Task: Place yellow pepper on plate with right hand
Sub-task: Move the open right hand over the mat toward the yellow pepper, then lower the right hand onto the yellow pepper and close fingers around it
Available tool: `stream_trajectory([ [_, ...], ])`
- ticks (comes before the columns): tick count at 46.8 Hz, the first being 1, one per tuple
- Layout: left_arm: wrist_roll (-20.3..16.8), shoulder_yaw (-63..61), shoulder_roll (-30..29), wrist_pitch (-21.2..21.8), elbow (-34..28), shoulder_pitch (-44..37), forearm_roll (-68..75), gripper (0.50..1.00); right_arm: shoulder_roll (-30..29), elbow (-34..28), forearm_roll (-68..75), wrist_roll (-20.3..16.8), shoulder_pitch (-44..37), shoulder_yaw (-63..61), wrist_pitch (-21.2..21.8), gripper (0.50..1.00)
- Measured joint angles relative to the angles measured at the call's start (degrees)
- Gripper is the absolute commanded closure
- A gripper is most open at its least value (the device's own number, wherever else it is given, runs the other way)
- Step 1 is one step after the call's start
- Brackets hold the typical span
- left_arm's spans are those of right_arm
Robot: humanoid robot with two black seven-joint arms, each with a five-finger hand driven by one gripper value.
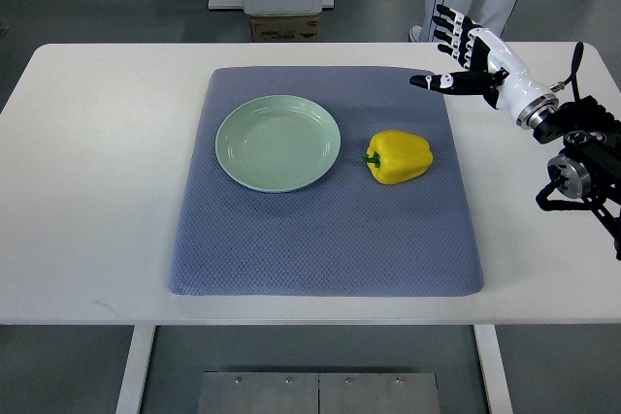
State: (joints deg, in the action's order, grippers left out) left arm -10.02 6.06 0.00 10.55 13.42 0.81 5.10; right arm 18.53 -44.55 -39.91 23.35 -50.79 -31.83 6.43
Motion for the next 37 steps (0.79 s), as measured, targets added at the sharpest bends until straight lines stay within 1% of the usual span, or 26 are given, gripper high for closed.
stream_trajectory([
  [2,0.0,0.0,0.0,0.0,0.0,0.0,0.0,0.500,0.2,-0.1,-2.5,1.7,-0.5,1.8,0.0,0.507],
  [6,0.0,0.0,0.0,0.0,0.0,0.0,0.0,0.500,0.6,-0.1,-5.4,3.9,-2.0,5.7,0.0,0.507],
  [14,0.0,0.0,0.0,0.0,0.0,0.0,0.0,0.500,1.7,-0.2,-6.8,7.5,-6.0,15.6,-0.1,0.507],
  [23,0.0,0.0,0.0,0.0,0.0,0.0,0.0,0.500,2.2,-1.5,-8.4,8.1,-9.6,22.7,-0.1,0.507],
  [37,0.0,0.0,0.0,0.0,0.0,0.0,0.0,0.500,1.7,-1.4,-11.7,8.1,-10.5,29.8,-0.3,0.509],
])
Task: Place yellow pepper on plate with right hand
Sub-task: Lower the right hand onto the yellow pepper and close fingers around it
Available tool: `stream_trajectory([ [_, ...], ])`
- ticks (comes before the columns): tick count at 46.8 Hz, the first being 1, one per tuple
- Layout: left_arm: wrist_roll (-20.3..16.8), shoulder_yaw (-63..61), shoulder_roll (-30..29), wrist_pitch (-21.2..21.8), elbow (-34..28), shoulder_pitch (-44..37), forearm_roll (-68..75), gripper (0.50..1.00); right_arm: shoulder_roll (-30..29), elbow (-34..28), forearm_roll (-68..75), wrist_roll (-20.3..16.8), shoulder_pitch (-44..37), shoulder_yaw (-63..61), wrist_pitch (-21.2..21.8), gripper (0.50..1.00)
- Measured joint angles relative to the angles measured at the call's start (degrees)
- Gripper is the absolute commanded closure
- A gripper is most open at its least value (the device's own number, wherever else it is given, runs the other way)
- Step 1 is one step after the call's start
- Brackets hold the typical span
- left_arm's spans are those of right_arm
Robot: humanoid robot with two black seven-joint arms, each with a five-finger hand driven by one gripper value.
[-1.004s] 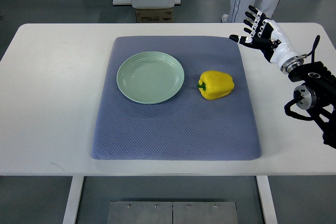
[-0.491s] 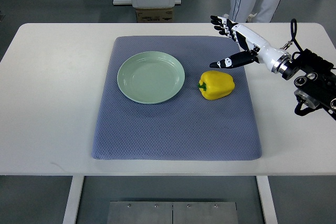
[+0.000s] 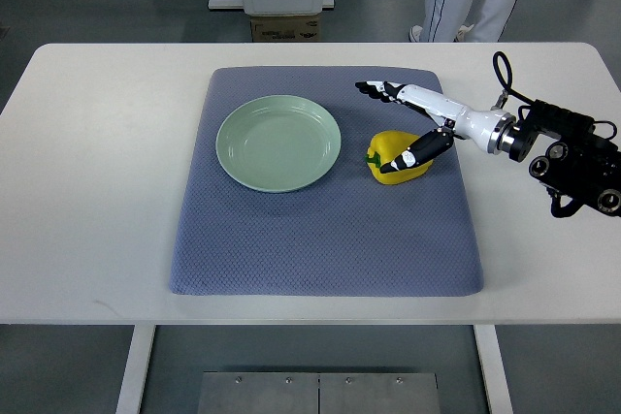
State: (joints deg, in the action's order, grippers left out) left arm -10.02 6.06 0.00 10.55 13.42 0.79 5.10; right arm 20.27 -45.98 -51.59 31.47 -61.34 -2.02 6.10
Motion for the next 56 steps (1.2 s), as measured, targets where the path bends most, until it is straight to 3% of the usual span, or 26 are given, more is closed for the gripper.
stream_trajectory([
  [12,0.0,0.0,0.0,0.0,0.0,0.0,0.0,0.500,-0.5,0.6,-0.1,-0.4,0.0,1.7,-0.5,0.519],
  [33,0.0,0.0,0.0,0.0,0.0,0.0,0.0,0.500,-1.2,3.1,-0.4,-0.7,0.1,5.6,-2.2,0.626],
  [44,0.0,0.0,0.0,0.0,0.0,0.0,0.0,0.500,-1.6,4.4,-0.5,-0.7,0.1,6.6,-2.2,0.785],
  [49,0.0,0.0,0.0,0.0,0.0,0.0,0.0,0.500,-1.5,4.7,-0.5,-0.7,0.1,6.6,-2.2,0.902],
  [52,0.0,0.0,0.0,0.0,0.0,0.0,0.0,0.500,-1.5,4.7,-0.5,-0.7,0.1,6.7,-2.2,1.000],
  [56,0.0,0.0,0.0,0.0,0.0,0.0,0.0,0.500,-1.5,4.7,-0.5,-0.9,-0.1,6.7,-2.2,1.000],
])
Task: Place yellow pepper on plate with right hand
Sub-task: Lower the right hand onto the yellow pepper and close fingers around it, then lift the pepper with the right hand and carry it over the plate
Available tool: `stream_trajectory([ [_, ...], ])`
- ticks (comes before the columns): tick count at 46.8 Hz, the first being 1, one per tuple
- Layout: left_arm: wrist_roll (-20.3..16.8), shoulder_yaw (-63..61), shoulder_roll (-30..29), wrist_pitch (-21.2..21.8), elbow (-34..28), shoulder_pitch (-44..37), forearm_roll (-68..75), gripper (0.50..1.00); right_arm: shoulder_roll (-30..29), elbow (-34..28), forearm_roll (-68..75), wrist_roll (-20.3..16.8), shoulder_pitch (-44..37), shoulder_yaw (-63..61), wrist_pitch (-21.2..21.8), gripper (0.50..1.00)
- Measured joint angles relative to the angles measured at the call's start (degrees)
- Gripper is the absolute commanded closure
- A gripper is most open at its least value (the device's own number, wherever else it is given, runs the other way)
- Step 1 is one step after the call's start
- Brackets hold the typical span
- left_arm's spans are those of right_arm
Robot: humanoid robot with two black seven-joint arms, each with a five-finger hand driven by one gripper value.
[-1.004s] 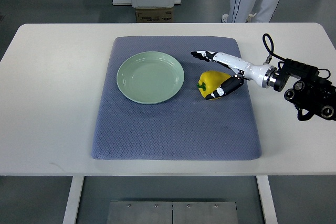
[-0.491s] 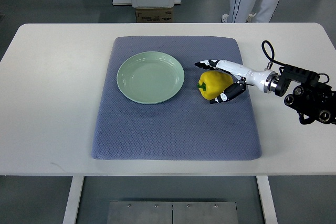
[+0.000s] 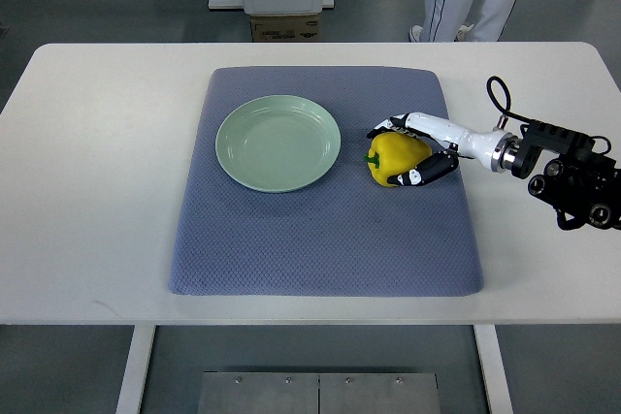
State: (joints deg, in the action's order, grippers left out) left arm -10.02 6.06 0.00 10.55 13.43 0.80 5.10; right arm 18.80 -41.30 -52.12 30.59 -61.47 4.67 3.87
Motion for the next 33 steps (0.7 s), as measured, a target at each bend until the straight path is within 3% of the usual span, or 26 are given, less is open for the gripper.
stream_trajectory([
  [17,0.0,0.0,0.0,0.0,0.0,0.0,0.0,0.500,-0.4,-0.1,0.5,-1.7,-3.8,-2.7,-0.6,1.000],
  [33,0.0,0.0,0.0,0.0,0.0,0.1,0.0,0.500,-8.8,0.5,1.0,-6.6,-9.1,-3.6,-0.7,1.000],
])
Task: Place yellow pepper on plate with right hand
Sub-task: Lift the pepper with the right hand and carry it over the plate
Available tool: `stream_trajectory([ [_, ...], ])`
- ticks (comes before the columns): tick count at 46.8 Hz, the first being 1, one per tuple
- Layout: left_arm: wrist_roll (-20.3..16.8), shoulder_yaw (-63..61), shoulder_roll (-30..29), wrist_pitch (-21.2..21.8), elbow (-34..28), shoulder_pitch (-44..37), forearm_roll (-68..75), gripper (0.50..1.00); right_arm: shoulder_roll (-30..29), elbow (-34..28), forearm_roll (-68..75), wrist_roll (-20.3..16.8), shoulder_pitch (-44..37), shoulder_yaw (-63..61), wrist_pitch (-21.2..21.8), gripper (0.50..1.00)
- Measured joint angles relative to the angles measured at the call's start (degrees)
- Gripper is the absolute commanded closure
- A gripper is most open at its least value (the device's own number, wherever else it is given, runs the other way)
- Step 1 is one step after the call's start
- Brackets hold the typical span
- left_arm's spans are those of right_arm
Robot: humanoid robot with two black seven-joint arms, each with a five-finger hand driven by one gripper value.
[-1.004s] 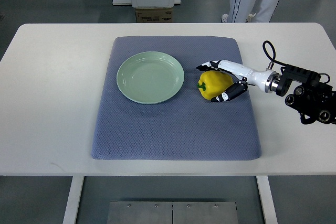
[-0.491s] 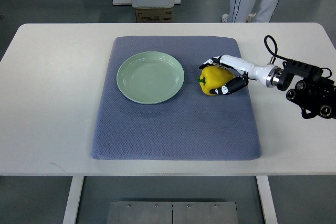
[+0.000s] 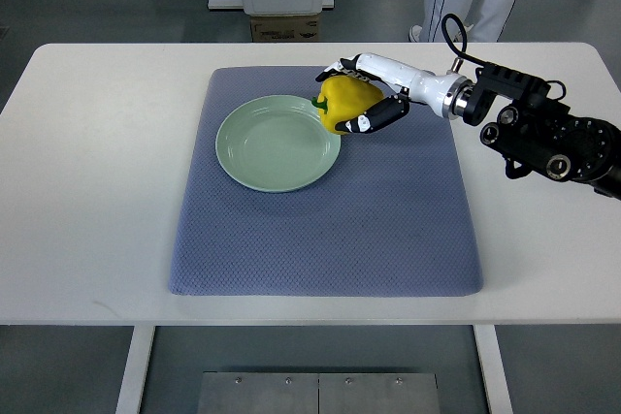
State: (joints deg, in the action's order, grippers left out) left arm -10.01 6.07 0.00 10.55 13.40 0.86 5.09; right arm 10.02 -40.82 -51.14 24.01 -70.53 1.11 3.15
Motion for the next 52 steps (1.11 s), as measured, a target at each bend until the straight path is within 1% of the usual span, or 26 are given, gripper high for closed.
stream_trajectory([
  [11,0.0,0.0,0.0,0.0,0.0,0.0,0.0,0.500,-6.0,1.0,0.0,-3.9,-1.0,0.0,0.0,1.000],
  [20,0.0,0.0,0.0,0.0,0.0,-0.1,0.0,0.500,-9.9,1.9,0.0,-8.3,-1.0,0.0,-1.3,1.000],
  [31,0.0,0.0,0.0,0.0,0.0,0.0,0.0,0.500,-10.0,2.3,0.0,-13.4,-0.6,0.0,-1.9,1.000],
  [38,0.0,0.0,0.0,0.0,0.0,-0.1,0.0,0.500,-10.0,2.3,0.0,-15.7,0.5,0.0,-3.4,1.000],
  [45,0.0,0.0,0.0,0.0,0.0,-0.1,0.0,0.500,-10.0,2.3,-0.1,-16.8,1.2,0.0,-3.8,1.000],
  [52,0.0,0.0,0.0,0.0,0.0,0.0,0.0,0.500,-10.0,2.1,0.0,-16.9,1.5,-0.3,-3.8,1.000],
])
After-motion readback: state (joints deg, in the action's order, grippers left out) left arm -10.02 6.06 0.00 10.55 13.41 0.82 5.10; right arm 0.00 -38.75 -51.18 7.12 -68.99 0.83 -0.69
